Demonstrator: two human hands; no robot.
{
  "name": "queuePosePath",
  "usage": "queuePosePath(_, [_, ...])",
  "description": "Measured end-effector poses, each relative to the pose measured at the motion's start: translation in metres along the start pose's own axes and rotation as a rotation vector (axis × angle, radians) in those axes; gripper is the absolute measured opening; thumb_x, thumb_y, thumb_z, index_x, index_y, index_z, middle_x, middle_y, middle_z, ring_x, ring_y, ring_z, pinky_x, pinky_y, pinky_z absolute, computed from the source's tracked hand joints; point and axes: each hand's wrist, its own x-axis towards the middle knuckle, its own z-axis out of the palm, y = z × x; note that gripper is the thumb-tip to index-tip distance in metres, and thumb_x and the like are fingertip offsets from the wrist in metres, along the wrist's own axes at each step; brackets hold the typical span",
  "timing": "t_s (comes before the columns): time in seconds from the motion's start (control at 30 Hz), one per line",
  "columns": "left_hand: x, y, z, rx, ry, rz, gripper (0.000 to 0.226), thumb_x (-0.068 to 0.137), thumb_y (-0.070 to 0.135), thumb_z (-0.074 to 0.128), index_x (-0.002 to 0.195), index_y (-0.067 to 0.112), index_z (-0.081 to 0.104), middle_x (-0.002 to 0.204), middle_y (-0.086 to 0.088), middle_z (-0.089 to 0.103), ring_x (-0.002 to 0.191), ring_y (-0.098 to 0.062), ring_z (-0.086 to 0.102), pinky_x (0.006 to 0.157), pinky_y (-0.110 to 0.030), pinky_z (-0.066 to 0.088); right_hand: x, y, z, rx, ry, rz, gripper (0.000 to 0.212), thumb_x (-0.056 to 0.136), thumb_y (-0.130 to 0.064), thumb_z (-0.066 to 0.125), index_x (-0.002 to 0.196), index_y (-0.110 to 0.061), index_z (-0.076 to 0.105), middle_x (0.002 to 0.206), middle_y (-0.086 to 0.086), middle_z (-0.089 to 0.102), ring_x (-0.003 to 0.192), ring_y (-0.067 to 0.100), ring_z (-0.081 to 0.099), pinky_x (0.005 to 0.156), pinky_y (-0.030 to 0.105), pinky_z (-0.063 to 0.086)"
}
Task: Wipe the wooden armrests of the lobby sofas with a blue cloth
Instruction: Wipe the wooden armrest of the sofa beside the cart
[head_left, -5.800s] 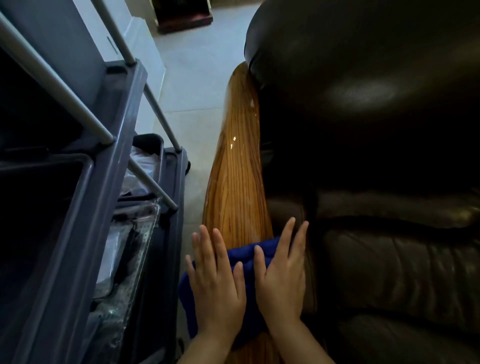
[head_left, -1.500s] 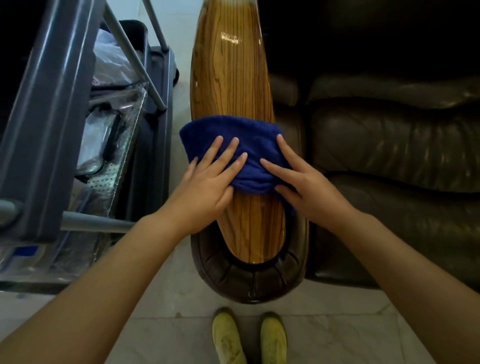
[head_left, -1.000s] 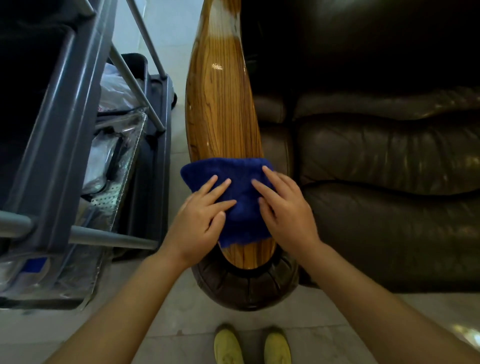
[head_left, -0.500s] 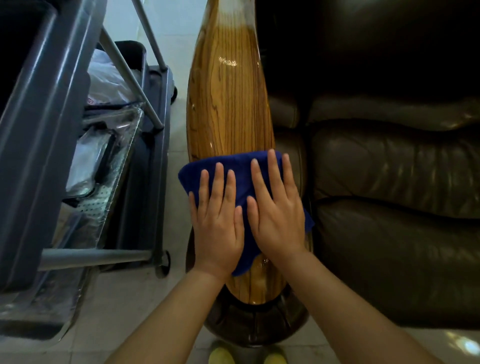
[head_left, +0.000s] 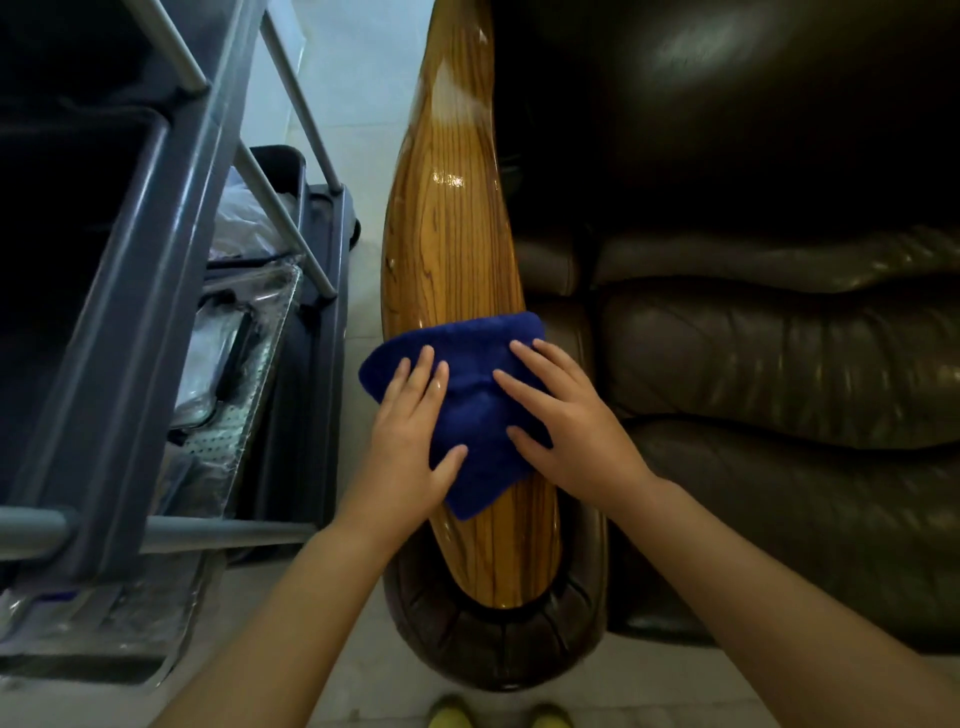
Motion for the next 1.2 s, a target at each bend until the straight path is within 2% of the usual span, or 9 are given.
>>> queuePosePath(0.17, [-0.041, 0.008, 0.025, 0.051, 0.007, -0.029, 0.074, 0.086, 0.019, 0.058, 0.139, 0.029, 0.007, 0.149, 0.014, -0.003, 0.139, -0.005, -0.008, 0.111, -0.025, -0.005, -0.037, -0.013, 0.010, -0.069, -0.009, 0.061, 0.051, 0.079, -0.018, 0.068, 0.128, -0.016, 0.052, 0.143, 0.007, 0.043, 0.135, 0.030, 0.030, 0.105, 0.040, 0.031])
queuePosePath(0.3, [-0.070, 0.018, 0.035, 0.105, 0.011, -0.022, 0.056, 0.087, 0.010, 0.055, 0.137, 0.021, 0.033, 0.149, 0.006, 0.027, 0.140, -0.012, 0.016, 0.113, -0.027, 0.010, -0.064, -0.034, 0.017, -0.199, 0.001, 0.042, 0.034, 0.073, -0.009, 0.072, 0.107, -0.008, 0.066, 0.113, 0.012, 0.065, 0.108, 0.035, 0.058, 0.088, 0.040, 0.053])
queuePosePath(0.43, [-0.076, 0.032, 0.019, 0.103, -0.097, -0.072, 0.040, 0.091, 0.017, 0.045, 0.130, 0.024, 0.048, 0.138, 0.002, 0.049, 0.127, -0.013, 0.042, 0.103, -0.027, 0.036, -0.071, -0.042, 0.002, -0.084, -0.192, 0.135, 0.024, 0.089, -0.017, 0.051, 0.113, -0.016, 0.054, 0.118, 0.004, 0.054, 0.109, 0.021, 0.048, 0.091, 0.033, 0.045])
queuePosePath(0.57, [-0.072, 0.057, -0.017, 0.093, -0.234, -0.081, 0.031, 0.085, 0.019, 0.051, 0.113, 0.031, 0.057, 0.114, 0.006, 0.063, 0.105, -0.012, 0.056, 0.082, -0.027, 0.046, -0.079, -0.049, -0.035, 0.040, -0.210, 0.194, 0.024, 0.089, -0.022, 0.051, 0.112, -0.024, 0.053, 0.115, -0.001, 0.055, 0.106, 0.014, 0.048, 0.088, 0.026, 0.042])
queuePosePath(0.73, [-0.064, 0.109, -0.078, -0.025, -0.334, -0.128, 0.028, 0.081, 0.019, 0.059, 0.102, 0.037, 0.057, 0.101, 0.014, 0.060, 0.085, 0.000, 0.058, 0.071, -0.020, 0.050, -0.088, -0.070, -0.110, 0.141, -0.186, 0.247, 0.025, 0.084, -0.019, 0.059, 0.106, -0.030, 0.057, 0.110, -0.008, 0.056, 0.095, 0.004, 0.051, 0.081, 0.017, 0.040])
queuePosePath(0.97, [-0.043, 0.217, -0.190, -0.116, -0.396, 0.001, 0.032, 0.076, 0.014, 0.067, 0.088, 0.042, 0.056, 0.089, 0.015, 0.058, 0.081, 0.002, 0.057, 0.060, -0.013, 0.043, -0.100, -0.111, -0.262, 0.236, -0.055, 0.330, 0.025, 0.080, -0.018, 0.066, 0.094, -0.038, 0.059, 0.097, -0.014, 0.057, 0.085, 0.000, 0.057, 0.073, 0.019, 0.049])
queuePosePath(1.03, [-0.038, 0.255, -0.215, -0.090, -0.382, 0.066, 0.029, 0.074, 0.015, 0.067, 0.089, 0.038, 0.058, 0.088, 0.013, 0.060, 0.080, 0.000, 0.058, 0.060, -0.013, 0.043, -0.107, -0.120, -0.310, 0.253, -0.016, 0.356, 0.026, 0.079, -0.018, 0.067, 0.094, -0.038, 0.060, 0.091, -0.013, 0.059, 0.081, 0.002, 0.060, 0.065, 0.018, 0.050])
queuePosePath(1.13, [-0.033, 0.320, -0.244, -0.063, -0.387, 0.166, 0.027, 0.073, 0.013, 0.068, 0.087, 0.035, 0.060, 0.086, 0.011, 0.063, 0.078, -0.002, 0.059, 0.063, -0.016, 0.044, -0.125, -0.128, -0.378, 0.224, 0.073, 0.379, 0.026, 0.076, -0.015, 0.069, 0.097, -0.029, 0.065, 0.089, -0.008, 0.063, 0.079, 0.007, 0.062, 0.066, 0.021, 0.053])
queuePosePath(1.2, [-0.028, 0.360, -0.259, -0.047, -0.378, 0.226, 0.026, 0.072, 0.012, 0.068, 0.088, 0.033, 0.063, 0.088, 0.008, 0.065, 0.080, -0.004, 0.060, 0.070, -0.019, 0.047, -0.138, -0.128, -0.416, 0.195, 0.138, 0.380, 0.025, 0.075, -0.014, 0.070, 0.097, -0.025, 0.068, 0.085, -0.009, 0.063, 0.079, 0.007, 0.062, 0.065, 0.016, 0.048])
